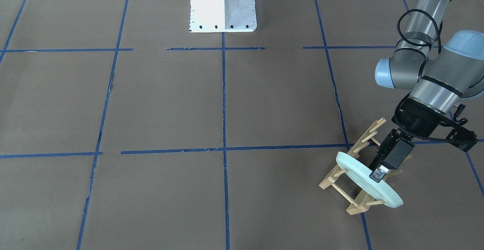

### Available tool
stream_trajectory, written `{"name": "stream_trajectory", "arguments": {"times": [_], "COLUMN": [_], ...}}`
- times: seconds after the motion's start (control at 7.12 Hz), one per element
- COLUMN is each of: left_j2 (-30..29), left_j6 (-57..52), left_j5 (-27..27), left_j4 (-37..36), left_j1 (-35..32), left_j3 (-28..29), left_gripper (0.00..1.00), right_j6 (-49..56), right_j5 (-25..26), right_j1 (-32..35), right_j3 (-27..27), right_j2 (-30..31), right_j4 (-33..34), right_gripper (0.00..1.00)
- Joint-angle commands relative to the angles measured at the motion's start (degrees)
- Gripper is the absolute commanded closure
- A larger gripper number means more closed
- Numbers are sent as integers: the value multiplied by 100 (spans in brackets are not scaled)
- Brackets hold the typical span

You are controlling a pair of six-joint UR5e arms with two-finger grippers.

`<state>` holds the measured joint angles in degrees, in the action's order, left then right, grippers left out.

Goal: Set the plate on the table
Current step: 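Reach the left gripper to the pale green plate's rim in the rack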

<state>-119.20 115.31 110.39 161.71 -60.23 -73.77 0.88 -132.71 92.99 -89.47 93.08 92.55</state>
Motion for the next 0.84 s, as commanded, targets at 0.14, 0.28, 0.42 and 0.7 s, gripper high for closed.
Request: {"name": "stream_trajectory", "arguments": {"times": [0.14,0.28,0.42,0.7], "left_j2": [-16,-7,-7,11], "left_j6": [-17,-17,-17,-8], "left_j5": [8,8,8,17], "left_j4": [36,62,80,115], "left_j1": [3,3,-6,-41], "left_j3": [38,38,20,-50], "left_gripper": [76,88,99,100], "right_j6": [0,0,0,0], "right_j5": [0,0,0,0], "right_j1": [0,0,0,0], "right_j3": [8,0,8,9], "right_j2": [0,0,0,0], "right_j4": [0,0,0,0], "right_gripper": [0,0,0,0]}}
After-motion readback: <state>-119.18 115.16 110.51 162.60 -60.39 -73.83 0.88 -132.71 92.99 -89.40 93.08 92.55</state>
